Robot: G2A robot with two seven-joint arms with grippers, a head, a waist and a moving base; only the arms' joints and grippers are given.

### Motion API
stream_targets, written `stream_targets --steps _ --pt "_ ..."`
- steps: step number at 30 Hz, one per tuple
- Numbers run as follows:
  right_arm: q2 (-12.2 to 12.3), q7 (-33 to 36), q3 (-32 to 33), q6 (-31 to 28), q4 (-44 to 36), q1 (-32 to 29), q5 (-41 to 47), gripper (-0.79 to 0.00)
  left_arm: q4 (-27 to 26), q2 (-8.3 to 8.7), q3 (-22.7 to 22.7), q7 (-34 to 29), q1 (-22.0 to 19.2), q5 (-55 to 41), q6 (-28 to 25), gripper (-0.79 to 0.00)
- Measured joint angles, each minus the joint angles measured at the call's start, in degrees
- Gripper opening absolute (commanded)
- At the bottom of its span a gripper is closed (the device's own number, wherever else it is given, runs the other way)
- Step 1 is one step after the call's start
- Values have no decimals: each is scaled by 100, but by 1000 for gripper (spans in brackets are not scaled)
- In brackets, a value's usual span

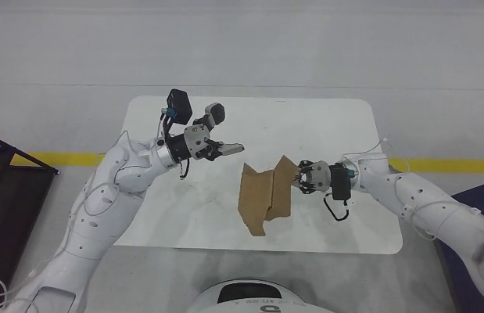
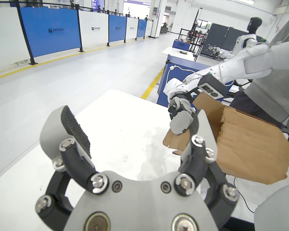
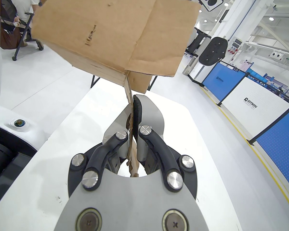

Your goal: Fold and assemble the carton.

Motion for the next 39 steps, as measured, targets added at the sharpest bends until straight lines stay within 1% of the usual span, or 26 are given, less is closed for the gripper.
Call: stream_targets --steps 8,11,15,20,23,29,32,36,39 --pt "-2 61 21 1 -32 -37 55 -785 1 0 1 -1 0 -1 -1 0" --pt "-10 332 144 -292 -95 -118 389 -785 -46 -3 -2 18 12 13 49 0" --pt "-12 719 326 -704 -99 -164 809 -785 -322 -16 -37 164 89 83 188 0" --pt "-7 1017 546 -946 -74 -228 1073 -785 -593 -25 -94 376 210 326 295 0" --pt "-5 1144 667 -995 -106 -264 1081 -785 -706 -34 -26 414 277 179 112 0" --pt "-16 1356 868 -1275 -139 -375 1216 -785 -647 -63 212 146 143 72 -189 0" --pt "-31 1494 947 -1462 -97 -430 1286 -785 -595 -66 278 57 67 -77 -477 0" --pt "-58 1644 1064 -1563 -74 -510 1335 -785 -511 -46 286 -89 0 -270 -931 0" --pt "-79 1716 1142 -1617 -77 -568 1337 -785 -498 -31 284 -216 -41 -321 -1118 0"
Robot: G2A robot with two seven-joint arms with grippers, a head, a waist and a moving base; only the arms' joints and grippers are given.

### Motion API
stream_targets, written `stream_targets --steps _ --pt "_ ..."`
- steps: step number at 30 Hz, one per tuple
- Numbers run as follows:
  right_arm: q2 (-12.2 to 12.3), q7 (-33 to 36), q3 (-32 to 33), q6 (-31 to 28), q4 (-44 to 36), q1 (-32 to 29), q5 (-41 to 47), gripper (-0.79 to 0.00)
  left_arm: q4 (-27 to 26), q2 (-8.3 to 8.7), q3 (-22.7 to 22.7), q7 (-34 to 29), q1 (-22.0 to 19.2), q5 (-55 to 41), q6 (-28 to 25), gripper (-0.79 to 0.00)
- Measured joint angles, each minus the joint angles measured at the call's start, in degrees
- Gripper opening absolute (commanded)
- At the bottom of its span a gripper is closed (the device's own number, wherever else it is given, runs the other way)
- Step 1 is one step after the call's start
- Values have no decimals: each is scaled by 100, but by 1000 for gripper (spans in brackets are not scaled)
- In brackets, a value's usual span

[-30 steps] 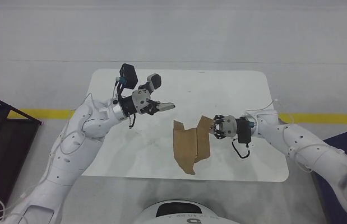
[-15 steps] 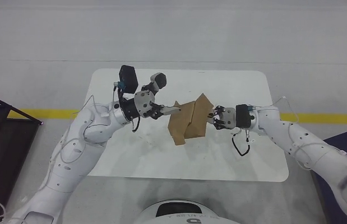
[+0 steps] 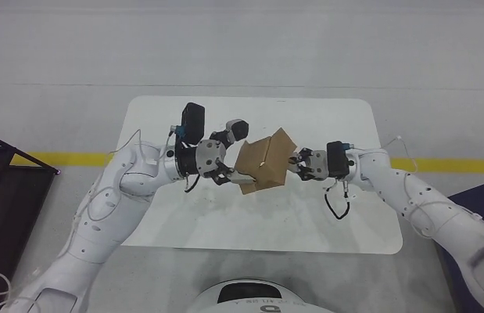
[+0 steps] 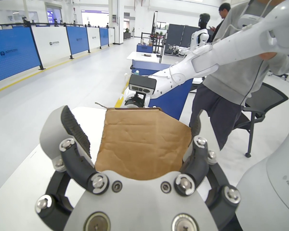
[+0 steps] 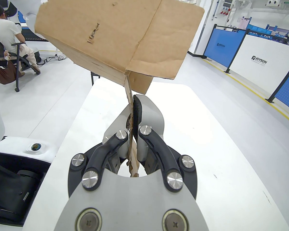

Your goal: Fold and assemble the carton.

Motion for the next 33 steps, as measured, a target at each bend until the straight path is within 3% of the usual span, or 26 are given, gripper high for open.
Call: stream_targets --steps 6,24,26,28,29,33 --pt "-43 108 157 -85 -13 -104 -1 -785 20 -3 149 -281 -79 64 23 0" --pt "-137 222 600 -321 -59 -436 -58 -785 364 -67 448 -275 -191 294 241 0" --pt "-145 235 639 -333 -64 -465 -77 -785 390 -71 456 -261 -196 305 261 -58" --pt "-157 250 681 -348 -69 -500 -91 -785 415 -74 462 -249 -196 317 282 -234" --pt "-162 256 698 -355 -71 -513 -100 -785 423 -75 464 -244 -194 319 291 -249" --pt "-185 295 779 -394 -75 -566 -128 -785 435 -75 467 -273 -188 356 314 -191"
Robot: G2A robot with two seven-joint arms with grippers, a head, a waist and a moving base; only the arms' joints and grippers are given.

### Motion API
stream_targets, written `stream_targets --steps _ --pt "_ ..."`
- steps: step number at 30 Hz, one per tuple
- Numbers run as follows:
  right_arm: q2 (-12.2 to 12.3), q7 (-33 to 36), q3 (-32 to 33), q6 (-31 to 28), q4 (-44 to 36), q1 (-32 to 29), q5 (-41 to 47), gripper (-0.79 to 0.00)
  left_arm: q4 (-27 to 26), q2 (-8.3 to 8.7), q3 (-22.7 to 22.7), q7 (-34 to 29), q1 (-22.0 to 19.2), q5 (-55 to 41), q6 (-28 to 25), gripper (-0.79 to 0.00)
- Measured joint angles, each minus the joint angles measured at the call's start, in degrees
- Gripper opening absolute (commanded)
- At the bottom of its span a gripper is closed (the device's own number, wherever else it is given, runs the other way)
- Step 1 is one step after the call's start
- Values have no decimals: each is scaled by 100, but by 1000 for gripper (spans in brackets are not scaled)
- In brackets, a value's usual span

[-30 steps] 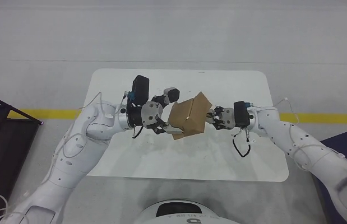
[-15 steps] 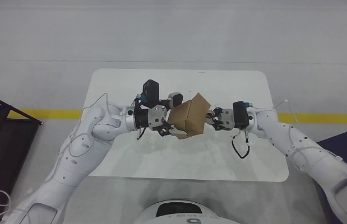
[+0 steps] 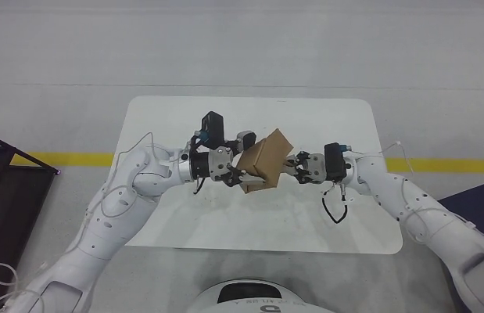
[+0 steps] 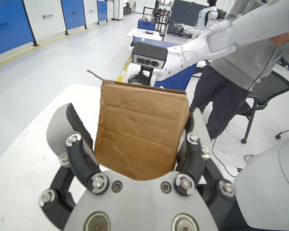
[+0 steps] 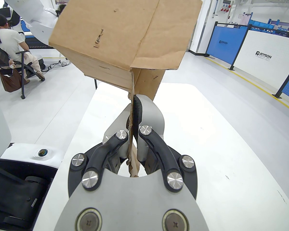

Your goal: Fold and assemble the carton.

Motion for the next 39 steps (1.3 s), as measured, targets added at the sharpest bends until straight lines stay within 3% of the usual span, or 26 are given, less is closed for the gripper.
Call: stream_targets --steps 5,9,13,17,20,24,30,39 --pt "-23 31 95 -30 11 -61 -17 -785 -4 17 -31 -117 18 24 13 -145" --pt "-38 53 175 -53 16 -118 -14 -785 -41 43 -82 -251 42 11 -4 -43" --pt "-53 80 240 -79 33 -167 -13 -785 -99 72 -142 -392 58 -13 -35 -46" --pt "-71 103 296 -102 49 -208 -5 -785 -169 102 -186 -566 58 -54 -59 -114" --pt "-86 124 336 -123 53 -232 -10 -785 -181 118 -210 -649 41 -109 -61 -271" --pt "-104 142 395 -142 65 -261 -26 -785 -164 132 -207 -753 -1 -137 -60 -422" --pt "-132 181 469 -182 88 -302 -16 -785 -147 152 -209 -867 -56 -170 -95 -459" --pt "-186 247 555 -246 125 -330 -22 -785 -179 182 -208 -943 -74 -251 -143 -440"
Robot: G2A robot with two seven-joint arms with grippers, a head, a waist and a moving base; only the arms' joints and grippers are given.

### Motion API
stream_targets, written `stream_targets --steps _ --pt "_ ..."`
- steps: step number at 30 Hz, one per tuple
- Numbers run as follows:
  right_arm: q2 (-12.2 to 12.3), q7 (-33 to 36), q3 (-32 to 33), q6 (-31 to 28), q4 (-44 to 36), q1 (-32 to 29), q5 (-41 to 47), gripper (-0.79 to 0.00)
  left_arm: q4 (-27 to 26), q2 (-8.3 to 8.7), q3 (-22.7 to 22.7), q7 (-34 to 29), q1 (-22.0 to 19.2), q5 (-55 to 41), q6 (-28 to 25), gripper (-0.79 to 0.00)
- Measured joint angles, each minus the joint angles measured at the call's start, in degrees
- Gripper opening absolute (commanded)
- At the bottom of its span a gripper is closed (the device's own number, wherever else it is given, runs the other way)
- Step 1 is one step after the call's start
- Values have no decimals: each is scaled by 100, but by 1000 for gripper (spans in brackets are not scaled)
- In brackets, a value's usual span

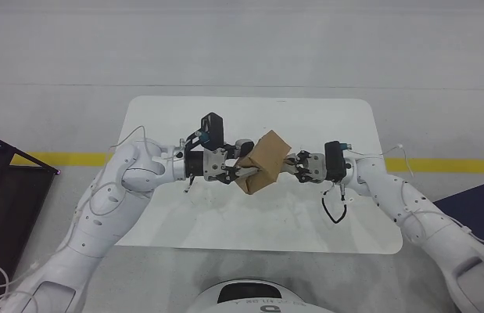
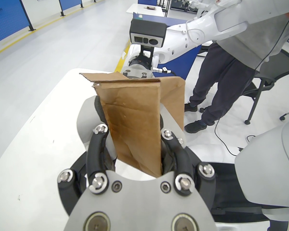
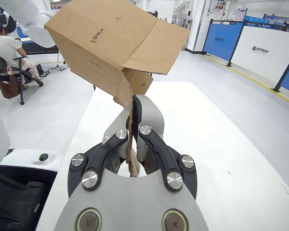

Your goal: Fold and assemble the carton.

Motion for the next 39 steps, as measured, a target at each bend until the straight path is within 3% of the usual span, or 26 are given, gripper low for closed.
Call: stream_targets --steps 2,4,5,7,9,10,28,35,39 --pt "-10 12 17 -13 5 -9 0 -785 -3 4 3 -10 -6 0 0 -449" --pt "-19 24 38 -25 9 -19 0 -785 -5 9 10 -15 -13 -7 -6 -625" --pt "-23 27 47 -28 13 -24 -2 -785 -6 10 14 -18 -18 -10 -9 -622" --pt "-31 32 68 -33 22 -41 -1 -785 -15 12 29 -19 -31 -25 -27 -443" --pt "-39 42 89 -42 25 -56 -4 -785 -18 14 50 -13 -41 -61 -45 -212" --pt "-42 47 97 -47 25 -62 -4 -785 -17 15 56 -13 -47 -70 -51 0" --pt "-121 234 235 -235 148 -194 244 -785 65 21 -185 683 46 -287 213 0" --pt "-215 398 262 -398 331 -355 1174 -785 158 6 -471 1327 217 -367 603 0" --pt "-283 394 154 -395 384 -475 2136 -785 207 -17 -549 1582 332 -404 1032 0"
